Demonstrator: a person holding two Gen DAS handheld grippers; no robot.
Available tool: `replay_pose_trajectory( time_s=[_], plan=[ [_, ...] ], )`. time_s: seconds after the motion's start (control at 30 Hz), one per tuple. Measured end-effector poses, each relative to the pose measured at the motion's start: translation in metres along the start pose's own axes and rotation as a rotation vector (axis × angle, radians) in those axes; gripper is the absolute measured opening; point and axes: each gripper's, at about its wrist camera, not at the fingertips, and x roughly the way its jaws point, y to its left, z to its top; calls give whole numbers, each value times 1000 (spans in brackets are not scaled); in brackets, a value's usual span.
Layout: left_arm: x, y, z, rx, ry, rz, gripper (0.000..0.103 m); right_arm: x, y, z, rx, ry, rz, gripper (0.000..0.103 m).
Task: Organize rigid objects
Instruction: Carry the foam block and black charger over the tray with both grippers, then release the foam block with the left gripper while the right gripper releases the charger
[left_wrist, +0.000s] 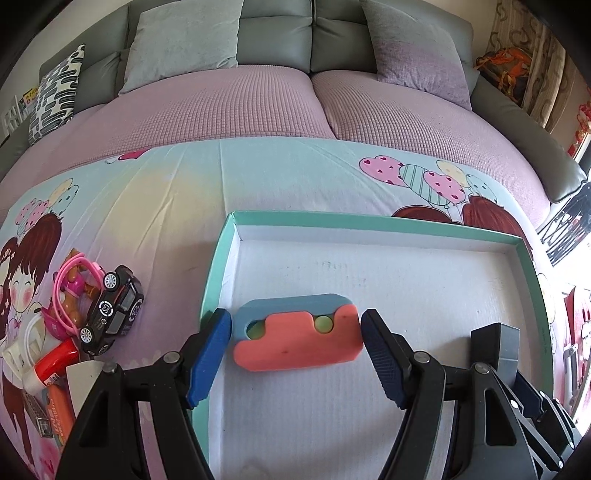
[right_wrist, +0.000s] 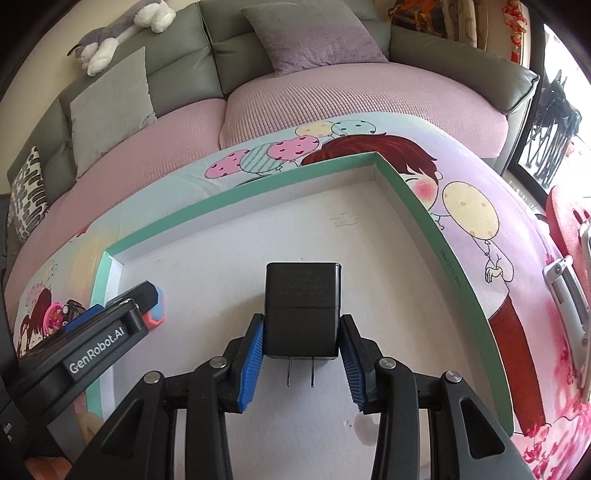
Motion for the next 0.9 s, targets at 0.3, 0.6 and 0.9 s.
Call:
replay_pose_trajectory(
  time_s=[0.3, 0.6, 0.9],
  plan=[
    [-17, 2, 3, -1, -44, 17, 74, -11, 3, 3, -1, -43, 44, 43],
    [-38, 28, 5, -87, -110, 84, 95, -13, 5, 4, 0, -60, 52, 43],
    [-42, 41, 0, -123, -129, 128, 95, -14, 9, 4, -34, -77, 2, 59]
  ],
)
